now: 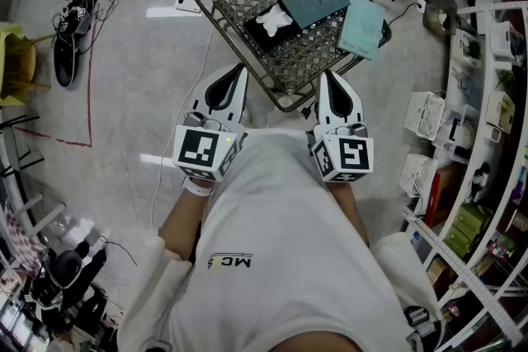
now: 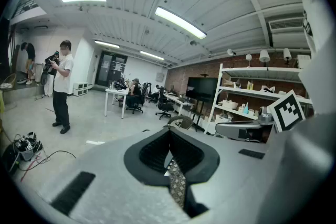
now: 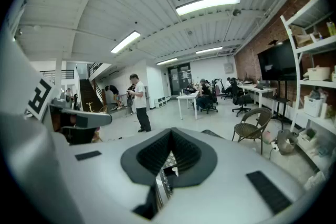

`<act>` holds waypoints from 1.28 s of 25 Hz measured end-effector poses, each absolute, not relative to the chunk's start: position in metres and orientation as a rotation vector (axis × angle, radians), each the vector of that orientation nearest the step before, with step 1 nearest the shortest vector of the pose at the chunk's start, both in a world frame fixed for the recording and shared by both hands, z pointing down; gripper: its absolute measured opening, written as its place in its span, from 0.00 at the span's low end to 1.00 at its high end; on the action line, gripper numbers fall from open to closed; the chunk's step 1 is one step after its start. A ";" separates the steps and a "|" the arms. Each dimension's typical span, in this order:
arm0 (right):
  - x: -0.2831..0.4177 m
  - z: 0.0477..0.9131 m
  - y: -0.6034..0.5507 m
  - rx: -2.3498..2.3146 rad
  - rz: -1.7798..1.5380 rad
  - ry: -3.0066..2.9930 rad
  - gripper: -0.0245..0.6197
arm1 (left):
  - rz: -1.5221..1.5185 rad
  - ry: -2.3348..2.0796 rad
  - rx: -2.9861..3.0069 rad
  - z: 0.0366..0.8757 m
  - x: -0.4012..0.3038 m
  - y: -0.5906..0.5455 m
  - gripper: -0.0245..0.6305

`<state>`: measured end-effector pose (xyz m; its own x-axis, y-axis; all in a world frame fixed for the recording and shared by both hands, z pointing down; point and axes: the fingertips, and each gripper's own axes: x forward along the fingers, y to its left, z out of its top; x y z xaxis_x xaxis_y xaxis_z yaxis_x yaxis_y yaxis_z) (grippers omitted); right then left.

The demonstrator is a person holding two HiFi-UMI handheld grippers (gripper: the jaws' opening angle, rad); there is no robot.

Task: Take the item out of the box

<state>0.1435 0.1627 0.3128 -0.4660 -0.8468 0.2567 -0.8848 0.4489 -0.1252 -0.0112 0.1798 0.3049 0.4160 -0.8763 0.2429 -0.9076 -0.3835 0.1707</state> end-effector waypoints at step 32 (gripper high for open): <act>0.049 0.322 0.182 1.392 0.331 -2.538 0.06 | 0.155 -1.636 2.250 0.331 -0.111 0.236 0.07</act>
